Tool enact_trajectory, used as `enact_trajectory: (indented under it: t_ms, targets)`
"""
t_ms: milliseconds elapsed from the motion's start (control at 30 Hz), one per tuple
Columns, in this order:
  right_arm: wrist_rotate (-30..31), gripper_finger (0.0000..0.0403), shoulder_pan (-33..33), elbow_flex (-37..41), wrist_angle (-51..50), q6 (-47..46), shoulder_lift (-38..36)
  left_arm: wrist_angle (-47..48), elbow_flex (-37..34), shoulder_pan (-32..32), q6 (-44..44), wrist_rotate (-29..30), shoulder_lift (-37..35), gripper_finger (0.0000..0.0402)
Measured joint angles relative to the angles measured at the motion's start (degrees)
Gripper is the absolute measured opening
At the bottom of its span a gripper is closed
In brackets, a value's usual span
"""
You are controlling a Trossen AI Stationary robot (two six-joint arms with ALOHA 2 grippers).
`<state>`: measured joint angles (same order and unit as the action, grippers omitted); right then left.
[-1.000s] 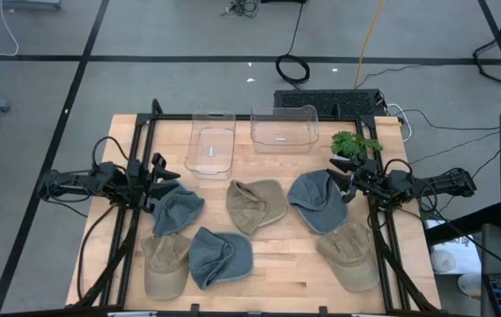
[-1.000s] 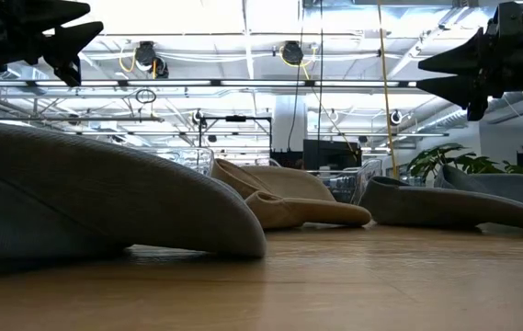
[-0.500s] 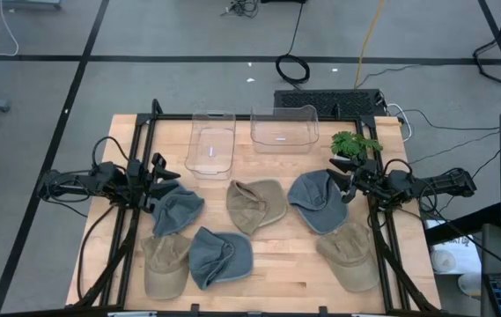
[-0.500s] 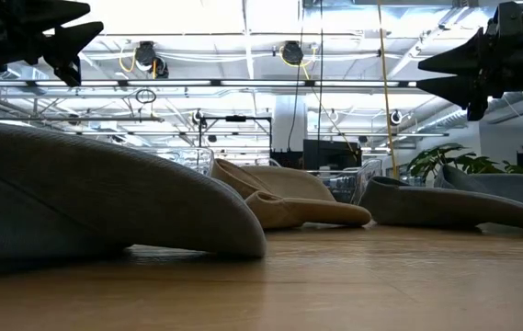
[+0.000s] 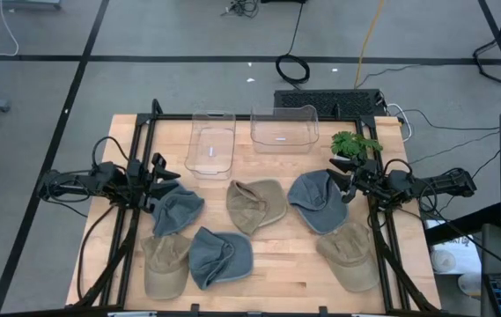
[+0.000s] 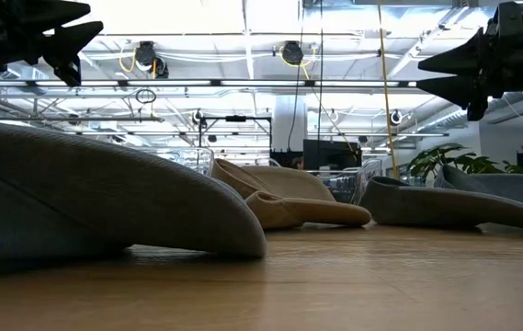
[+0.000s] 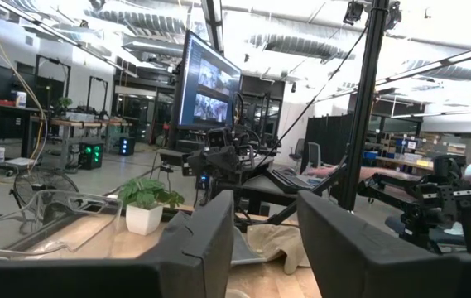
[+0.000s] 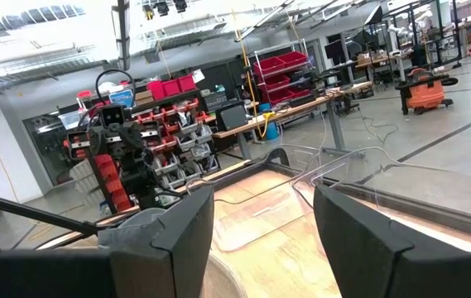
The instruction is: Pick & Place hat
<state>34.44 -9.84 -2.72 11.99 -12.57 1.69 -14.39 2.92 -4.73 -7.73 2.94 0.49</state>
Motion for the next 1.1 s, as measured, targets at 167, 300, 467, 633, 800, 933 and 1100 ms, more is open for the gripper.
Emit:
enact_trajectory:
  t_ms: [167, 300, 467, 633, 800, 933, 1100]
  targets:
    - [0.0, 0.0196, 0.01, 0.01, 0.0, -0.01, 0.0, 0.0, 0.0, -0.01, -0.01, 0.0, -0.02, 0.0148]
    - [0.0, 0.0196, 0.01, 0.02, -0.02, 0.01, 0.0, 0.0, 0.0, -0.01, 0.0, 0.0, -0.01, 0.0141]
    - [0.0, 0.0196, -0.01, 0.0, -0.02, 0.0, 0.0, 0.0, 0.0, -0.02, 0.0, 0.0, -0.02, 0.0137]
    - [0.0, 0.0196, -0.01, 0.02, -0.02, -0.01, 0.0, 0.0, 0.0, -0.02, 0.0, 0.0, -0.02, 0.0146]
    - [0.0, 0.0196, -0.01, 0.0, -0.02, 0.01, 0.0, 0.0, -0.02, -0.01, 0.0, 0.0, -0.02, 0.0147]
    - [0.0, 0.0196, 0.01, 0.02, -0.02, 0.0, 0.0, 0.0, 0.0, 0.0, 0.0, 0.0, -0.02, 0.0141]
    - [0.0, 0.0196, 0.01, 0.02, -0.02, 0.0, 0.0, -0.01, 0.0, -0.01, 0.0, 0.0, -0.02, 0.0137]
